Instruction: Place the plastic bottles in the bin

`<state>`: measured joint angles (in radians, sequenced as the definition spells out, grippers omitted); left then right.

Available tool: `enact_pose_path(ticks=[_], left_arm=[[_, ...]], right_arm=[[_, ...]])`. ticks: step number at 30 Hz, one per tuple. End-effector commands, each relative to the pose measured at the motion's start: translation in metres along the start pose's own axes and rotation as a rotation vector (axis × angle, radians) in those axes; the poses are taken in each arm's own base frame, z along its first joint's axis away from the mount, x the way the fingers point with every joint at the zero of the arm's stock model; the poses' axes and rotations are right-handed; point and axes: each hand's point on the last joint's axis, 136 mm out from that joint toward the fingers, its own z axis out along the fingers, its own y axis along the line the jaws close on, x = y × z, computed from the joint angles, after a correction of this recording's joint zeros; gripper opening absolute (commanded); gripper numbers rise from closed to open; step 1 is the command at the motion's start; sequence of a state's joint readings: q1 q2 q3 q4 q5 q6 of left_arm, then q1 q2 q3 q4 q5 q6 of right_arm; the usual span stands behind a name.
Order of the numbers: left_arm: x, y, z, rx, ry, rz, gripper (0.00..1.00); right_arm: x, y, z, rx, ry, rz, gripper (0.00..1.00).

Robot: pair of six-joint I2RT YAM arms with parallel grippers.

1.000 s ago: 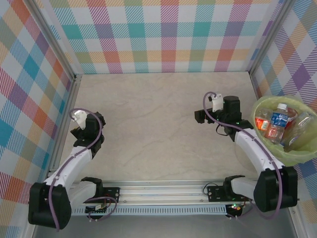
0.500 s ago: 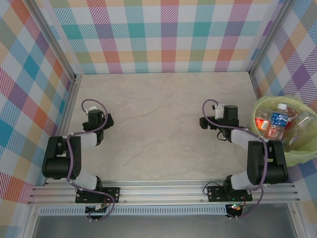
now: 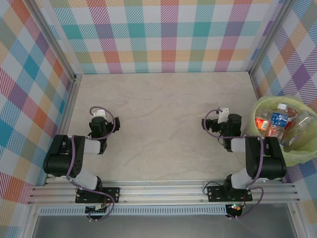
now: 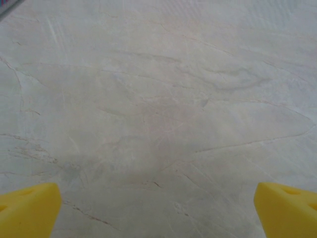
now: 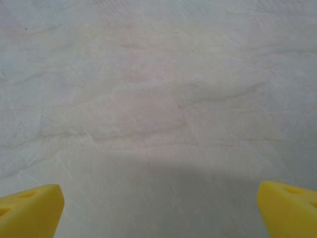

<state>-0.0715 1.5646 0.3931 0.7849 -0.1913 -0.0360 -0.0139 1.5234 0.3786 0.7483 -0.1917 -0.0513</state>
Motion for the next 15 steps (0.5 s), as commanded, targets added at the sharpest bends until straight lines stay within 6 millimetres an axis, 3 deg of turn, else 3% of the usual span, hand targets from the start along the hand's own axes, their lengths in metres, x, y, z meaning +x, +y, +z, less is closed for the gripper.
enact_pose_path(ticks=[1, 2, 15], left_arm=[[-0.0194, 0.007, -0.0034, -0.065, -0.092, 0.0, 1.0], [-0.019, 0.0068, -0.0037, -0.064, -0.092, 0.001, 1.0], [-0.019, 0.0037, -0.0024, -0.049, -0.085, 0.009, 1.0]], right_arm=[[-0.031, -0.0091, 0.0016, 0.032, -0.115, 0.012, 1.0], [-0.0315, -0.0157, 0.0016, 0.064, -0.11, 0.03, 1.0], [-0.0307, -0.0156, 0.0018, 0.067, -0.106, 0.031, 1.0]])
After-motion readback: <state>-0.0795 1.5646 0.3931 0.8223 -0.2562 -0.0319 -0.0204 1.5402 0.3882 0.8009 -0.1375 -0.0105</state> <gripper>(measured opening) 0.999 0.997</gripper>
